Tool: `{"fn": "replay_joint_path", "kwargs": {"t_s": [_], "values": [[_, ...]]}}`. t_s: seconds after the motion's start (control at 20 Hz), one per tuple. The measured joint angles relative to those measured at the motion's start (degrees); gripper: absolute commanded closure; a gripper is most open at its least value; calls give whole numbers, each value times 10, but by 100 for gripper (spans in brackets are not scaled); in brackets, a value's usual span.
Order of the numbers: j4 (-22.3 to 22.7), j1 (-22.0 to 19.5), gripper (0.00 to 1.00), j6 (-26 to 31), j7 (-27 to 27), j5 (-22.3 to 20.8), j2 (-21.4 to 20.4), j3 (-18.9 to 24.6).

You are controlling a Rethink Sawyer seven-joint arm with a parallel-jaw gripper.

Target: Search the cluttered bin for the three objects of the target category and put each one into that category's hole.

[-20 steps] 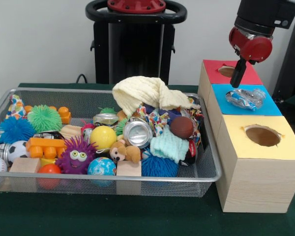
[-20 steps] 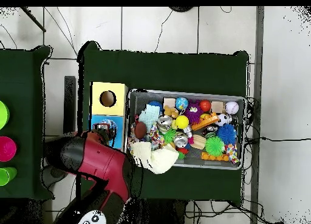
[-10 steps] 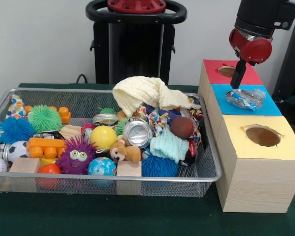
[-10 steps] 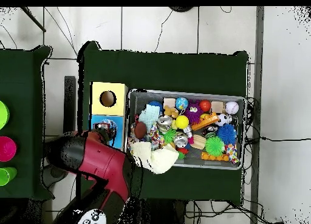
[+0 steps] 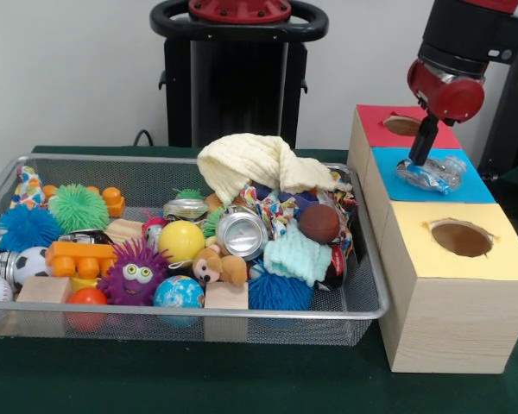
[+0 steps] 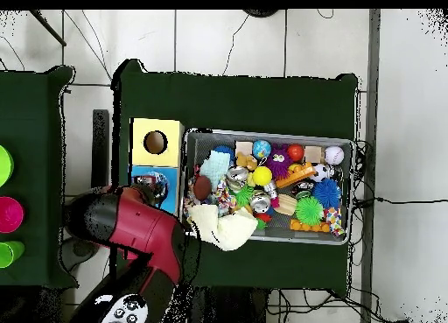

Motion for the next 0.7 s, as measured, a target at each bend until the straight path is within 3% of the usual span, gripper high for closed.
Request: {"fn": "replay_joint_path", "kwargs": {"t_s": [0.7], "values": [[-8, 7, 100, 0, 0, 4, 3, -1]]}}
